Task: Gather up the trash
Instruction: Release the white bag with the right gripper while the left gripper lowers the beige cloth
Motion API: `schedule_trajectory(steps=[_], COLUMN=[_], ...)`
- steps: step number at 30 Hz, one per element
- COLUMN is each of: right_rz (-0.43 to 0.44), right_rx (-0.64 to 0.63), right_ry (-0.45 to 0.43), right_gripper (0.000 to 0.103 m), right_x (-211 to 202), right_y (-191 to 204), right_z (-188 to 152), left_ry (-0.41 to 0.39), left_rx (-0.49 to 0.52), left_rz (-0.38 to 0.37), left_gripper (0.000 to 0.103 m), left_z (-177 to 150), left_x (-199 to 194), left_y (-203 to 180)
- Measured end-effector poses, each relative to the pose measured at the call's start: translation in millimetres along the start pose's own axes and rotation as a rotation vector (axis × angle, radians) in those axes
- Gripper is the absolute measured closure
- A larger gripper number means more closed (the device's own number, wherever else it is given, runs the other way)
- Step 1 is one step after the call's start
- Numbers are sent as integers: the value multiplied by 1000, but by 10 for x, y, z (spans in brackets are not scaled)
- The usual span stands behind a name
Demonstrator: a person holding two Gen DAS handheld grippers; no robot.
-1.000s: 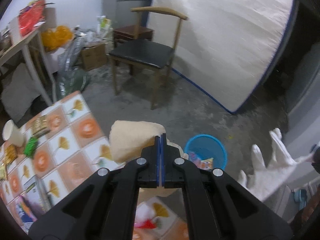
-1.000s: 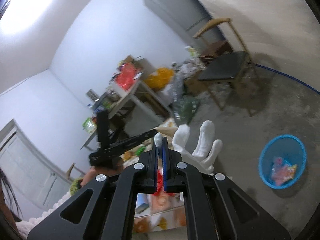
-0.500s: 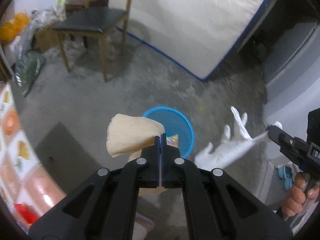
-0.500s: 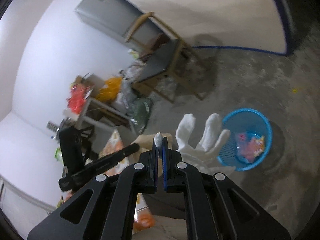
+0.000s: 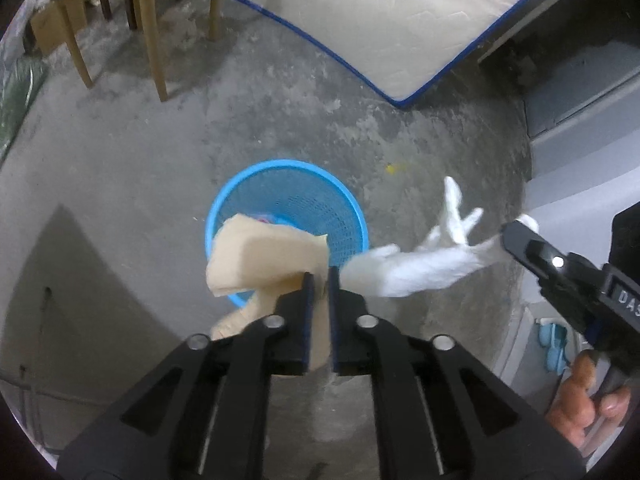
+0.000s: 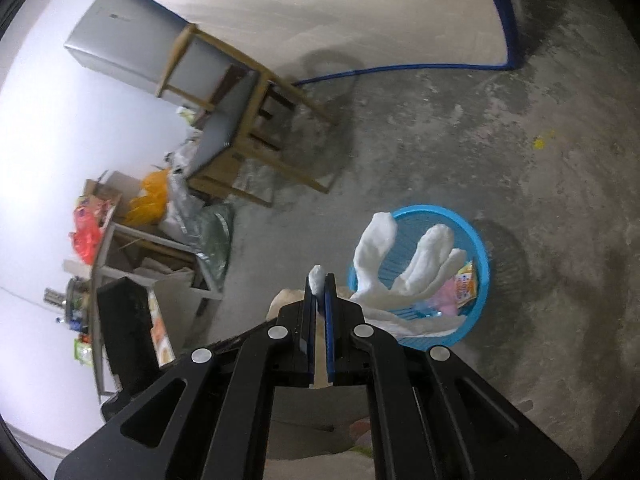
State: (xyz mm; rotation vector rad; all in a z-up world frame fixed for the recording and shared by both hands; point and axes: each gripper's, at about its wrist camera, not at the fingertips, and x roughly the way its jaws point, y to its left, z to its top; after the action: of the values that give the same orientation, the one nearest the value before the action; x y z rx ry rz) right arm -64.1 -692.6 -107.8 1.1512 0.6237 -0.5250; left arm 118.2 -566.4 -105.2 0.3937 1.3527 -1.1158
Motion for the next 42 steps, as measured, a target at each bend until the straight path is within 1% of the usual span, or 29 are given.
schedule_trajectory(steps=[2,3,5,6,7,8,9,12,14,16,19,21,24,25,26,28,29,31,33,34,35,37,39,40,42], right_rz=[-24,-32,-56,-63,-75,-83,-92,-91,-89,-84,-72,-68,-64,-63,-61,-56,-54,-49,-42,-34,-22,-6,-1,13,34], right_rx=[1,3,11,15,24,33,42,39,31,31,34,29,23,22,22,23,22,21,16,13,12,-1,-11,-11,-13], right_ry=[10,10,10,15,22,25,24,19,19,23,22,20,15,12,8,4,3,4,5,7,10,19,29,43,61], right_gripper=[98,96,95,94,89,84,77,69,68,68,68,68,68,68,68,68,68,68,67,67,67,67,67,67,67], right_x=[151,191,307,363,426,468,507,527,522,495,427,378,306,275,247,198,182,149,117,103,96,102,133,168,222], right_y=[-41,-50,-94,-120,-152,-180,-213,-252,-255,-254,-253,-249,-243,-239,-235,-230,-223,-212,-194,-176,-160,-107,-59,-38,-2], right_z=[61,78,121,143,159,165,164,132,90,54,20,-2,-25,-32,-38,-54,-62,-72,-86,-98,-108,-135,-158,-176,-200], left_ry=[0,-5,-20,-36,-49,-57,-61,-87,-113,-127,-153,-173,-188,-185,-173,-140,-115,-66,-17,-12,-11,-5,6,12,19], left_rx=[-5,-10,-28,-45,-58,-66,-69,-52,-31,-35,-56,-71,-114,-135,-184,-281,-342,-434,-530,-553,-555,-529,-528,-536,-545], left_rz=[-9,-13,-15,-11,-11,-14,-18,-32,-32,-51,-101,-121,-167,-185,-219,-261,-282,-342,-386,-406,-428,-441,-440,-449,-490], left_gripper=[81,76,53,49,47,46,44,41,40,40,38,37,31,28,25,20,20,20,20,20,20,20,20,20,19], left_z=[22,44,73,83,83,78,81,61,42,41,51,52,69,63,75,91,97,90,61,34,24,5,-8,-14,-14], left_x=[69,107,148,152,143,132,119,52,-18,-73,-163,-222,-275,-278,-270,-203,-160,-74,14,29,31,26,36,43,45], left_y=[-5,-4,22,41,58,68,81,94,94,108,147,173,221,249,300,388,448,545,629,641,630,582,556,550,529])
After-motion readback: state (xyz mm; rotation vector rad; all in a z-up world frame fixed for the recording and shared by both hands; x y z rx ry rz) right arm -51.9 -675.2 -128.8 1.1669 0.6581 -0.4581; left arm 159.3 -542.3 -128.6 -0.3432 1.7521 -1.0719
